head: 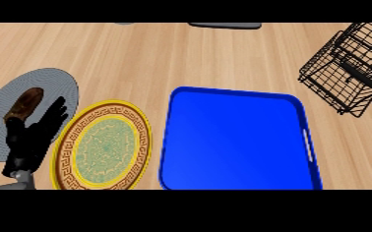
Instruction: Pick the cupcake from the tray and place it in the tiered basket
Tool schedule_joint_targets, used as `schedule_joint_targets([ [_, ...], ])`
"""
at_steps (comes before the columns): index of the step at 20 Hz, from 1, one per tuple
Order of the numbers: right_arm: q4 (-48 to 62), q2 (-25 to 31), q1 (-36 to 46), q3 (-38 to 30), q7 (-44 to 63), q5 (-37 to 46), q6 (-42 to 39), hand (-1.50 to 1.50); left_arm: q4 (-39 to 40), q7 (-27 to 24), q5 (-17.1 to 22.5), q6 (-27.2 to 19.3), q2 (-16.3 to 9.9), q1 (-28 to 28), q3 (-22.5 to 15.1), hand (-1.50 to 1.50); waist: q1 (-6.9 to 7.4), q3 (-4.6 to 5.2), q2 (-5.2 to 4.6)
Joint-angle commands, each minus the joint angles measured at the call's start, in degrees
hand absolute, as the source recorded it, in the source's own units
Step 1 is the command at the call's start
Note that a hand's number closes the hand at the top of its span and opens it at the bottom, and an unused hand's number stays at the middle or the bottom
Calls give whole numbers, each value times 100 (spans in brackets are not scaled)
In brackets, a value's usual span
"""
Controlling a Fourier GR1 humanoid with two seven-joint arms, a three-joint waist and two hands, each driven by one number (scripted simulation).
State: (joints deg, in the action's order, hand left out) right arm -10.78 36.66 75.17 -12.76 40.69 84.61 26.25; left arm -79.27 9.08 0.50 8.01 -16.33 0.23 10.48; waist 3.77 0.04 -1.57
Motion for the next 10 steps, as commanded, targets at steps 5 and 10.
schedule_joint_targets([
  [5,336,434,334,367,-672,379,-1030,150,141,-213,40,115,4,-1,29,0,11,-7,8],
  [10,449,460,542,499,-853,508,-1607,150,258,40,53,74,-37,363,72,0,-42,-6,11],
])
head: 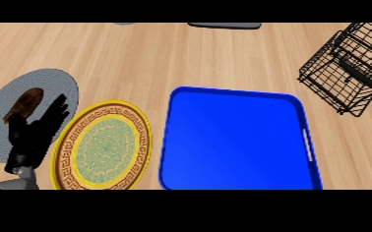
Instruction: Pick the cupcake from the tray and place it in the tiered basket
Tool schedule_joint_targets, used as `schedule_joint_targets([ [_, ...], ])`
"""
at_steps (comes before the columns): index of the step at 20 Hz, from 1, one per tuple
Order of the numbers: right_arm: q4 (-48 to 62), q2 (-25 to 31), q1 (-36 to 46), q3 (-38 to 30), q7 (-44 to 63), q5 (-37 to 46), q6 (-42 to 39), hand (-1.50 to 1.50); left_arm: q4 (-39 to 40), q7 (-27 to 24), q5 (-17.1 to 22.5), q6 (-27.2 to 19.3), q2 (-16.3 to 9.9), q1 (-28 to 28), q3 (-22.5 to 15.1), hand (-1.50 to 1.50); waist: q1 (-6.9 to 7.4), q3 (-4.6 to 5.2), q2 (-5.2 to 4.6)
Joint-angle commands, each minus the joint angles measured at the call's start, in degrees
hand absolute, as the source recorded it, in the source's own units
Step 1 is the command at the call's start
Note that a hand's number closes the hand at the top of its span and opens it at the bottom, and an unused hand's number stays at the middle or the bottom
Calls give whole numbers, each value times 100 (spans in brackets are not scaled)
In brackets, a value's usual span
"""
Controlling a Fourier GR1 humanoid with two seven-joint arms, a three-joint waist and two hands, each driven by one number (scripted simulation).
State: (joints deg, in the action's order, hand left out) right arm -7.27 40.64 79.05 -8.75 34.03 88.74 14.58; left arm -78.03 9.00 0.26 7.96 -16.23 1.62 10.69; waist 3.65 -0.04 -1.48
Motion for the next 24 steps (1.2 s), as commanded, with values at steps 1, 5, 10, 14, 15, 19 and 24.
schedule_joint_targets([
  [1,153,-106,-24,150,37,162,-301,150,-26,7,-8,16,96,24,-86,0,49,-3,-18],
  [5,241,196,27,-126,-218,-125,-701,150,-4,141,18,32,-3,91,-2,0,-21,-5,3],
  [10,699,158,80,-661,644,-655,-1724,-150,75,37,89,102,-132,102,146,0,-27,1,3],
  [14,602,235,-497,-840,1160,-872,-1358,-150,-303,104,-4,12,95,-216,-64,0,8,-15,12],
  [15,435,152,-414,-986,1417,-1025,-1117,-150,16,-37,33,53,33,-39,39,0,-1,-11,-15],
  [19,102,459,-437,-1051,858,-1131,-1091,-150,-212,-62,-85,-32,115,-315,-48,0,-8,-13,20],
  [24,-477,491,-328,-1027,850,-1117,-237,-150,-112,-62,-114,-96,122,-256,-4,0,-102,-6,68],
])
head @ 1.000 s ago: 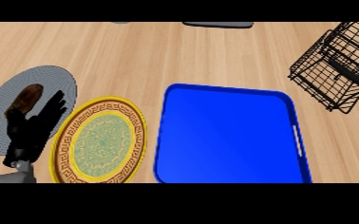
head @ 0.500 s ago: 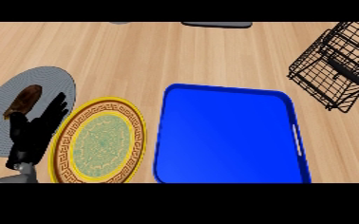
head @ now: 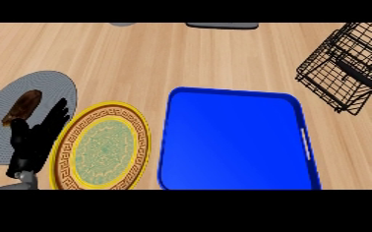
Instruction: Pick the cupcake from the tray and place it in the tiered basket
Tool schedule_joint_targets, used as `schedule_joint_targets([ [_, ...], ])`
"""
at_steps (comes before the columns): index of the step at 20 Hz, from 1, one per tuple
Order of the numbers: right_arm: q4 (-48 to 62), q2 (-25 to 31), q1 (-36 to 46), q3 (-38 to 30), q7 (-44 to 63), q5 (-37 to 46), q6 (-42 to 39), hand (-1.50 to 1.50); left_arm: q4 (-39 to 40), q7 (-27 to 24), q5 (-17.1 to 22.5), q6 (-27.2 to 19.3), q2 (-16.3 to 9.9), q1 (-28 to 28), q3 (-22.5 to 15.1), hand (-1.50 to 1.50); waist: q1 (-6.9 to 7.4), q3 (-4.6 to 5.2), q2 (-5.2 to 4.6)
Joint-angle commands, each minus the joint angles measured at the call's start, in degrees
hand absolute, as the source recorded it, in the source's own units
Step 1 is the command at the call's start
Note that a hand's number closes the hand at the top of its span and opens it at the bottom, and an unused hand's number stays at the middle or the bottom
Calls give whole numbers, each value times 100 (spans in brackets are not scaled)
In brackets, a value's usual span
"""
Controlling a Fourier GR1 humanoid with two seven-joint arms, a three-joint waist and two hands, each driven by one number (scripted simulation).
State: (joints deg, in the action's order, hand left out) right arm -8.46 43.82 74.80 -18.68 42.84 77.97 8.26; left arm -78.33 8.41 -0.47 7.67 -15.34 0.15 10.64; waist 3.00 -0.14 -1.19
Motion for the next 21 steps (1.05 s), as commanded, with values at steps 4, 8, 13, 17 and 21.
schedule_joint_targets([
  [4,-614,151,364,-176,618,-132,783,-150,-255,103,-44,-55,51,-139,-46,0,-44,9,58],
  [8,-917,223,190,-636,959,-606,1132,-150,127,13,96,-22,-50,-147,229,0,-309,16,137],
  [13,-1644,261,-3,-1246,575,-1363,1677,-150,-71,-60,114,-15,38,-455,208,0,-484,11,223],
  [17,-2437,46,-463,-1591,-1,-2010,1768,-150,11,25,227,11,-192,-488,492,0,-684,12,295],
  [21,-3251,-330,-1086,-1728,-316,-2529,1431,-150,-143,4,231,-96,-83,-650,510,0,-810,10,367],
])
